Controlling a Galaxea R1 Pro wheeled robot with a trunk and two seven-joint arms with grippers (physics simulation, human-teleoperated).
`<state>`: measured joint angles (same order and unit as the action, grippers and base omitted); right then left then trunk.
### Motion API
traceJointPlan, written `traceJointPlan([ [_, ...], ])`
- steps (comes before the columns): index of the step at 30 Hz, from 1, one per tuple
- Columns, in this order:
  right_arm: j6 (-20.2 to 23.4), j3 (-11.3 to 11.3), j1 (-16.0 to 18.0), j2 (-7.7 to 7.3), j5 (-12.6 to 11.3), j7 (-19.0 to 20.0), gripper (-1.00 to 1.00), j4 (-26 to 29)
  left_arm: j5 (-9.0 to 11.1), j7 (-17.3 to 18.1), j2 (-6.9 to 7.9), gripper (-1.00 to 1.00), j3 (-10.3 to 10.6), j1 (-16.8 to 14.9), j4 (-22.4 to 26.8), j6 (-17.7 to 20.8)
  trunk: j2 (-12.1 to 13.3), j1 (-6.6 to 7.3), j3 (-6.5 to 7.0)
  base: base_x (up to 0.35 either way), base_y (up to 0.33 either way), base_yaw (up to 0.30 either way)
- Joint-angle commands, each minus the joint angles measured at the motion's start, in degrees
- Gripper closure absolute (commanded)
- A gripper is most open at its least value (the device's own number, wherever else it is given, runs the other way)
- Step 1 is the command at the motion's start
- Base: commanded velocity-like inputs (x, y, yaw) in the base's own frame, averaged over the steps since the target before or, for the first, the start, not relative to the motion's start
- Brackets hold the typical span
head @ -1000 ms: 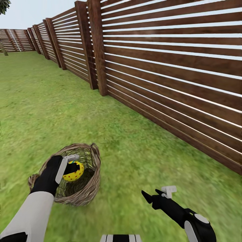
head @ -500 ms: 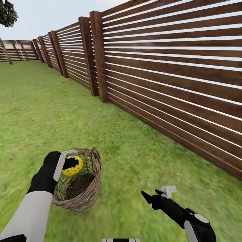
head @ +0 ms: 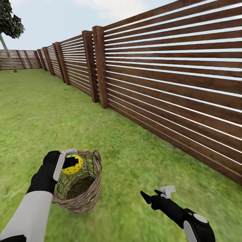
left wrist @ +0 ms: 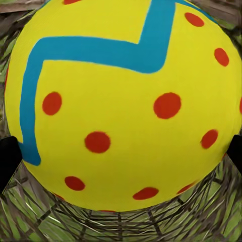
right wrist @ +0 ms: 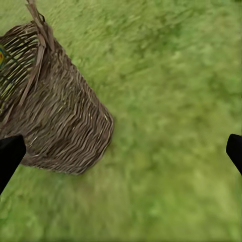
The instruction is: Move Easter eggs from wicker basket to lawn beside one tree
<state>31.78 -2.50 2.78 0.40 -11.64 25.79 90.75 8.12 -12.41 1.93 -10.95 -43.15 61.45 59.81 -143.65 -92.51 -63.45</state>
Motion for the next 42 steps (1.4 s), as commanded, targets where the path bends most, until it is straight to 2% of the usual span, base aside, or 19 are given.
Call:
traceJointPlan([
  [1,0.47,-0.10,0.03,0.04,-0.37,0.13,-1.00,0.04,0.60,-0.50,0.01,1.00,0.02,-0.02,0.21,0.19,0.00,0.04,0.18,-0.011,0.000,0.000],
  [23,0.65,0.11,0.12,0.13,-0.31,-0.01,-1.00,-0.21,0.66,-0.51,-0.17,1.00,-0.03,0.37,3.94,0.19,0.29,0.60,5.05,-0.081,0.000,0.000],
  [32,0.65,0.32,0.12,0.22,-0.30,-0.13,-1.00,-0.40,0.66,-0.51,-0.40,1.00,0.02,0.58,9.07,0.19,0.41,0.84,7.04,-0.010,0.000,0.034],
  [39,0.65,0.45,0.12,0.28,-0.25,-0.23,-1.00,-0.46,0.61,-0.51,-0.50,1.00,0.05,0.66,12.90,0.19,3.22,2.37,8.44,0.000,0.000,0.218],
  [42,0.65,0.47,0.12,0.32,-0.23,-0.25,-1.00,-0.55,0.63,-0.51,-0.52,1.00,0.05,0.68,13.36,0.19,3.22,2.37,8.55,0.000,0.000,0.267],
])
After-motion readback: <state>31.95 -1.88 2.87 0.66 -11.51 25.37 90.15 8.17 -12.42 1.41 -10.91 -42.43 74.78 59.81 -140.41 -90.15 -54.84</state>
